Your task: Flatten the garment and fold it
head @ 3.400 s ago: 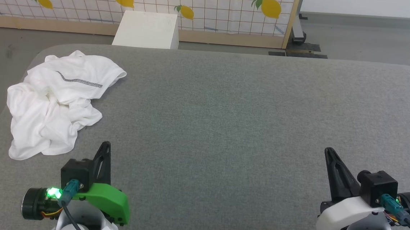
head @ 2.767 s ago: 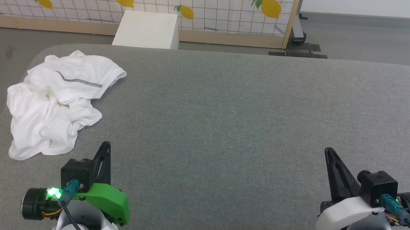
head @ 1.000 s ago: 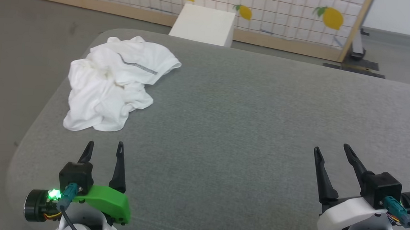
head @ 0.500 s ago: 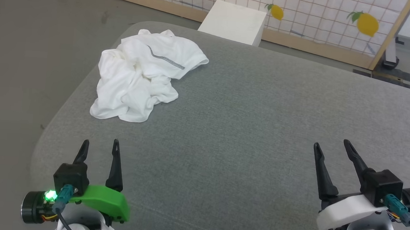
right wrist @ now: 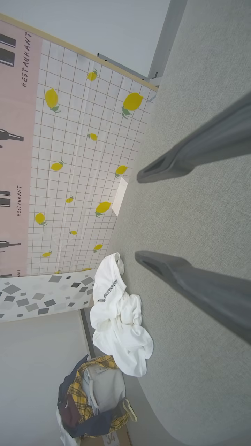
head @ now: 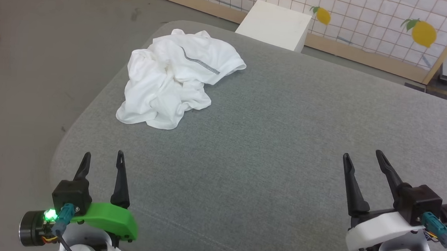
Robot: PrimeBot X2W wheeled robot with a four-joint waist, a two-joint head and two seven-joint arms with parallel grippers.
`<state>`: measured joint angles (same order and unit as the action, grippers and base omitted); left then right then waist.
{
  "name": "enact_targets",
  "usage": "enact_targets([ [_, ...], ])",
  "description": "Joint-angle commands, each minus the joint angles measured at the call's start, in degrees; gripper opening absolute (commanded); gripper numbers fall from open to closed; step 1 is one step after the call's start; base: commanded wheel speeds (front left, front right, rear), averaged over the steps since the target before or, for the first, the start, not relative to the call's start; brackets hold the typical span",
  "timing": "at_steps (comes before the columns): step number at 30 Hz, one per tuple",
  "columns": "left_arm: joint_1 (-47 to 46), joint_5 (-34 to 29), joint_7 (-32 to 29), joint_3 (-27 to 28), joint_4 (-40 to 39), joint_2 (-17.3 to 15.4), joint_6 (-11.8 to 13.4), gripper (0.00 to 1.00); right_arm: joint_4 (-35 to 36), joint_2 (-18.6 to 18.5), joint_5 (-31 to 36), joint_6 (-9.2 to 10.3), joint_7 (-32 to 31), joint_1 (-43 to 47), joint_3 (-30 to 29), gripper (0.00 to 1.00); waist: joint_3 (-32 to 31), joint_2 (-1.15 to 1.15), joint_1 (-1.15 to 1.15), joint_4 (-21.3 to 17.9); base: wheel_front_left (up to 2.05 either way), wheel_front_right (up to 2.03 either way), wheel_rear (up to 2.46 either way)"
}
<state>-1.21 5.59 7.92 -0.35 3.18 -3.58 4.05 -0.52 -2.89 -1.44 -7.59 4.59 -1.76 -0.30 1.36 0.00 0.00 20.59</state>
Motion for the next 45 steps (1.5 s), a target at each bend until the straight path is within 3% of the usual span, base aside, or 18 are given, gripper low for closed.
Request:
enact_targets([
  [1,-0.20,0.47,0.65,0.16,0.25,-0.29,0.19,1.00,-0.13,0.01,-0.37,0.06,0.59,-1.01,-0.11,1.00,0.15,0.00,0.00,0.47,0.00,0.00,0.00],
  [45,-1.35,3.32,5.81,-0.48,2.84,-0.70,2.40,1.00,-1.79,0.02,-2.25,0.09,4.62,-3.02,-0.59,1.00,2.11,0.00,0.00,9.04,0.00,0.00,0.00],
])
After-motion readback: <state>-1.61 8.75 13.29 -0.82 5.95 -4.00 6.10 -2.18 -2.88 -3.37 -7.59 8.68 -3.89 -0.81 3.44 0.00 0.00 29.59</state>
